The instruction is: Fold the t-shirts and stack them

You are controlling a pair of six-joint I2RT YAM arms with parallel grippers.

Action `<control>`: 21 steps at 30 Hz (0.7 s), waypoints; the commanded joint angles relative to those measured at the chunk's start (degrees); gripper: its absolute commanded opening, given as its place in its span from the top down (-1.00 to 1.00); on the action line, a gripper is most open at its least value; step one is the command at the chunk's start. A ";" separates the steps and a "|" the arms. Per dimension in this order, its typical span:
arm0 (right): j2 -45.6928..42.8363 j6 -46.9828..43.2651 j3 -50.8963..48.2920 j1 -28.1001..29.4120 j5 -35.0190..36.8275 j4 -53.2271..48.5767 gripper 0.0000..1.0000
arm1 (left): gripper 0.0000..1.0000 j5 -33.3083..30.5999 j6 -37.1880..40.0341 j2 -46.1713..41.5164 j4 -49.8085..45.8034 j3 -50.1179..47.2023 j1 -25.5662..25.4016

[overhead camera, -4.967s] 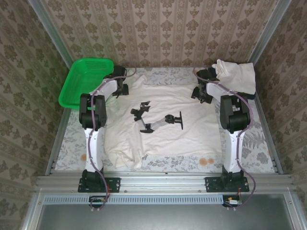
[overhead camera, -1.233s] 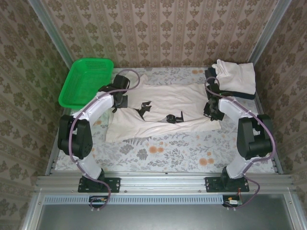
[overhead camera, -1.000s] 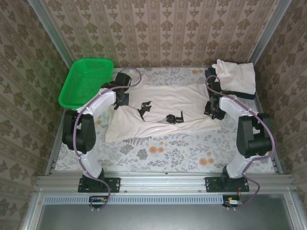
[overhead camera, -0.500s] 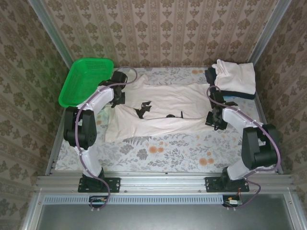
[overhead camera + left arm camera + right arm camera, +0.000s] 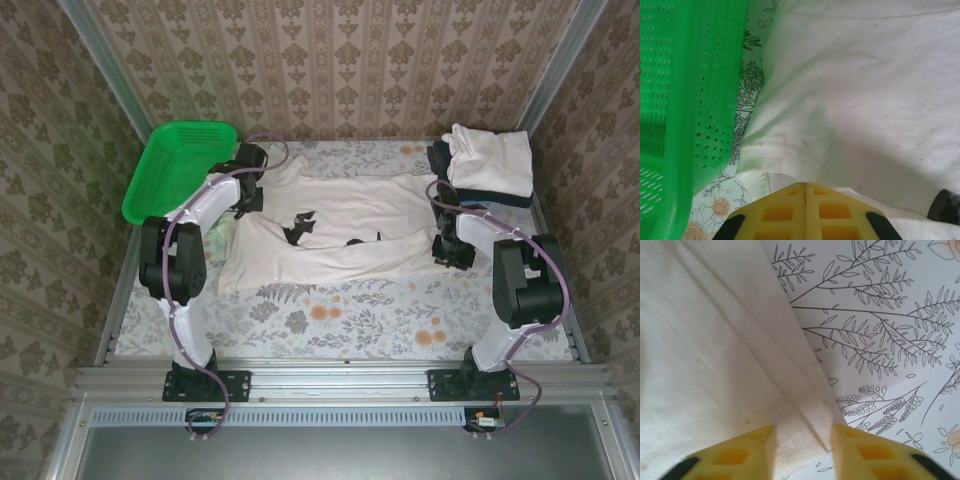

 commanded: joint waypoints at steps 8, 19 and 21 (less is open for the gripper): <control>-6.96 0.46 -3.67 -0.80 -0.44 -0.87 1.00 | 1.00 -1.13 1.47 0.38 -1.06 1.06 0.67; -20.55 9.00 -15.07 -0.98 -1.46 -0.33 0.97 | 1.00 -0.89 1.83 0.78 -0.97 1.32 0.79; -20.63 9.80 -15.77 -0.97 -0.34 -1.36 0.97 | 1.00 -0.95 1.91 1.04 -1.05 1.56 0.79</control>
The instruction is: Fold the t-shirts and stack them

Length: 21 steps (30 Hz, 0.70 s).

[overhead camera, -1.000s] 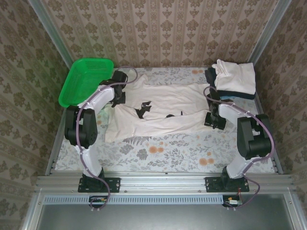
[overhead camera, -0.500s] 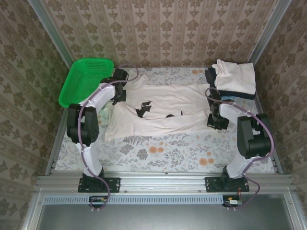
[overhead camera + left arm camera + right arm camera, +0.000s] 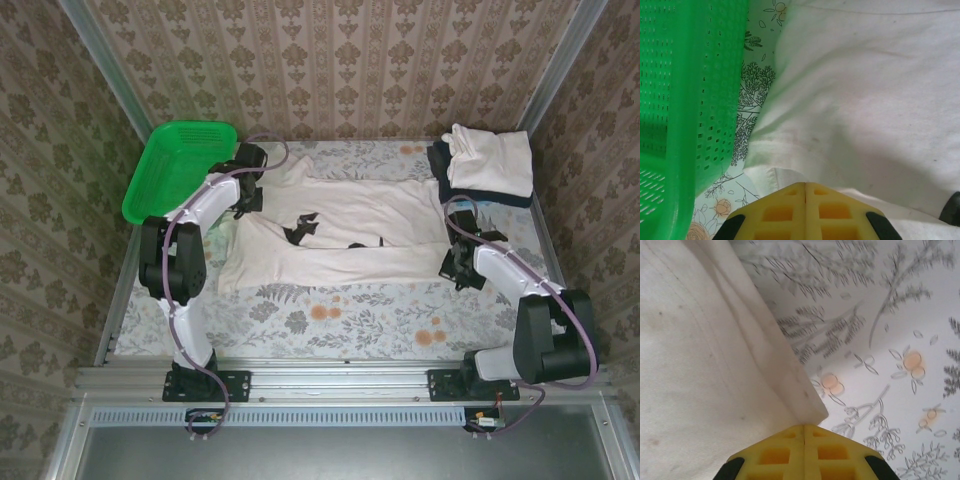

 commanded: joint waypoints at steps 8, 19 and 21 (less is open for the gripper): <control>-6.17 3.88 -4.72 -0.86 0.42 -1.77 0.91 | 1.00 -0.63 1.89 0.62 -0.67 1.25 0.77; -1.11 -2.86 2.96 -1.06 -2.45 1.54 0.12 | 1.00 2.30 2.60 0.71 0.04 0.60 0.31; 3.97 -4.41 4.79 -1.39 -4.13 3.77 0.13 | 1.00 2.32 2.52 0.69 -0.22 0.50 0.28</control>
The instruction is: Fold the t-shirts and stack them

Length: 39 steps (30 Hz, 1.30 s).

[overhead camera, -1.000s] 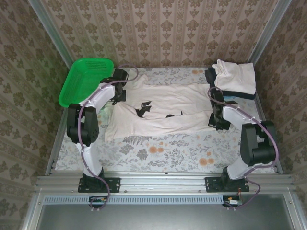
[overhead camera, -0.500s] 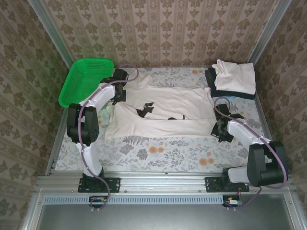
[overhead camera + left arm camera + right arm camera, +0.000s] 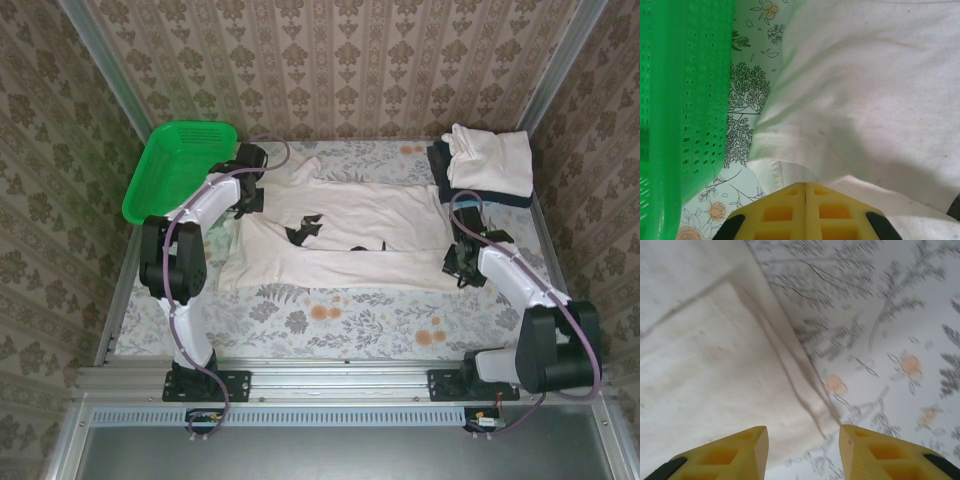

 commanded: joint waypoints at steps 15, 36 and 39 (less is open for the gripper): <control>16.46 -5.69 5.08 -1.58 -1.83 5.47 0.66 | 1.00 -1.54 0.98 -1.07 -1.16 -2.25 0.27; -0.56 -7.08 1.09 -1.49 -0.87 -2.43 0.81 | 1.00 0.01 -0.65 -19.95 -5.54 -8.66 -1.89; -2.59 -7.27 -0.17 -1.49 -1.56 -2.63 0.72 | 1.00 0.27 -0.99 -23.62 -5.82 -10.41 -3.37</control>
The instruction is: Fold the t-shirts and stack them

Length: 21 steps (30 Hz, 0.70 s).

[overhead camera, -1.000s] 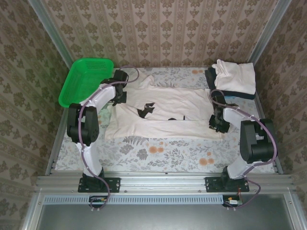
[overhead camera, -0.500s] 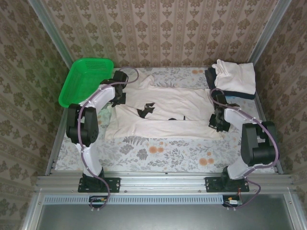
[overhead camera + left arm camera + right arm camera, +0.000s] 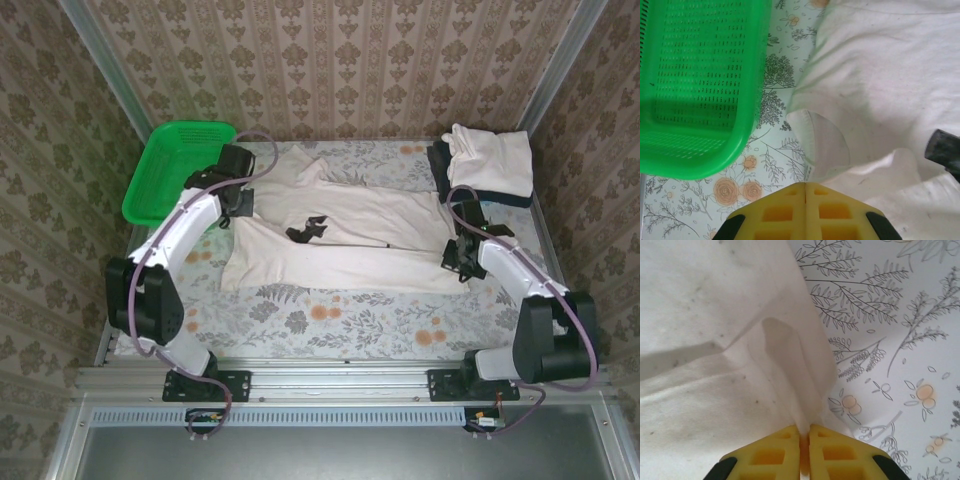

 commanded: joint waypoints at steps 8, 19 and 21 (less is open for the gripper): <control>-0.83 -1.31 -2.62 -0.18 -0.19 -2.98 0.49 | 1.00 0.69 -1.77 -5.35 -2.43 -3.95 -2.05; 11.17 -4.07 5.33 -0.64 2.37 1.66 0.29 | 1.00 -0.53 -0.81 2.56 -2.59 -0.46 -2.05; 15.40 -4.89 7.76 -0.63 3.02 1.64 0.28 | 1.00 -0.86 -0.67 3.43 -2.66 -0.02 -2.05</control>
